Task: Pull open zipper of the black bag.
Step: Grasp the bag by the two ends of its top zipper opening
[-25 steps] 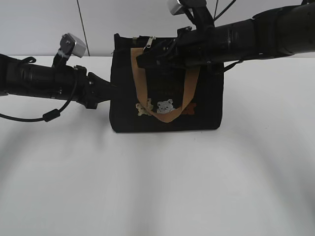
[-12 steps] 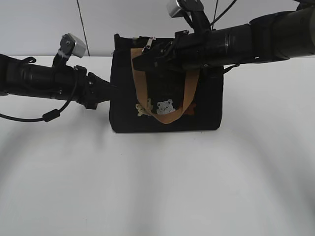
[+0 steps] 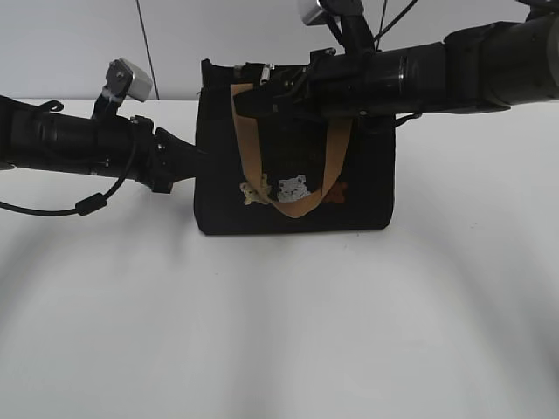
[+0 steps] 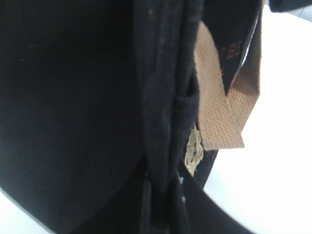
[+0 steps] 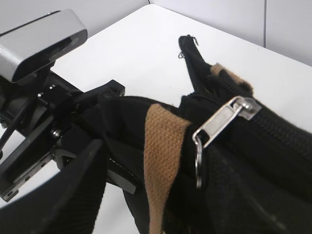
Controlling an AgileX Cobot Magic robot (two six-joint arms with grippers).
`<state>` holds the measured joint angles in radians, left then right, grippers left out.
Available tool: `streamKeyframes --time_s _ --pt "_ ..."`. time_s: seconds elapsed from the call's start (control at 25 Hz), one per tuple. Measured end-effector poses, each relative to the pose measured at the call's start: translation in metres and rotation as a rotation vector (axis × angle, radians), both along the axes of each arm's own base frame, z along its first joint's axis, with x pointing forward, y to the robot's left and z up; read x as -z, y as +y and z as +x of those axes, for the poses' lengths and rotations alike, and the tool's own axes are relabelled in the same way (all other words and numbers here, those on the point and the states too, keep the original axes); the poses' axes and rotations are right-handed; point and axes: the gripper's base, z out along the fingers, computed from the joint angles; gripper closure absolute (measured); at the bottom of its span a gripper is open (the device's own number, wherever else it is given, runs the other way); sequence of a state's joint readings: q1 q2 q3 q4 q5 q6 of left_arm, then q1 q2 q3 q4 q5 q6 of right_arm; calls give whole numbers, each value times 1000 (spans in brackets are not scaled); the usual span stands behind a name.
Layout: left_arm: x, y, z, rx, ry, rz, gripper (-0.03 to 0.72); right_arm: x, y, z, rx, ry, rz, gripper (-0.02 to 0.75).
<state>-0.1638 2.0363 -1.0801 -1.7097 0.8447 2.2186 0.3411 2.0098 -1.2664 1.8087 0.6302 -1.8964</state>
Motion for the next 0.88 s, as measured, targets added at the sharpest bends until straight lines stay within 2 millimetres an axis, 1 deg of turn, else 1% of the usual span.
streamKeyframes --time_s 0.12,0.24,0.56,0.64,0.88 --pt "0 0 0 0 0 0 655 0 0 0 -1 -4 -3 290" --pt "0 0 0 0 0 0 655 1 -1 1 15 -3 -10 377" --pt "0 0 0 0 0 0 655 2 -5 5 77 12 -38 726" --pt "0 0 0 0 0 0 655 -1 -7 5 112 22 -42 753" --pt "0 0 0 0 -1 0 655 -21 -16 5 193 -17 -100 753"
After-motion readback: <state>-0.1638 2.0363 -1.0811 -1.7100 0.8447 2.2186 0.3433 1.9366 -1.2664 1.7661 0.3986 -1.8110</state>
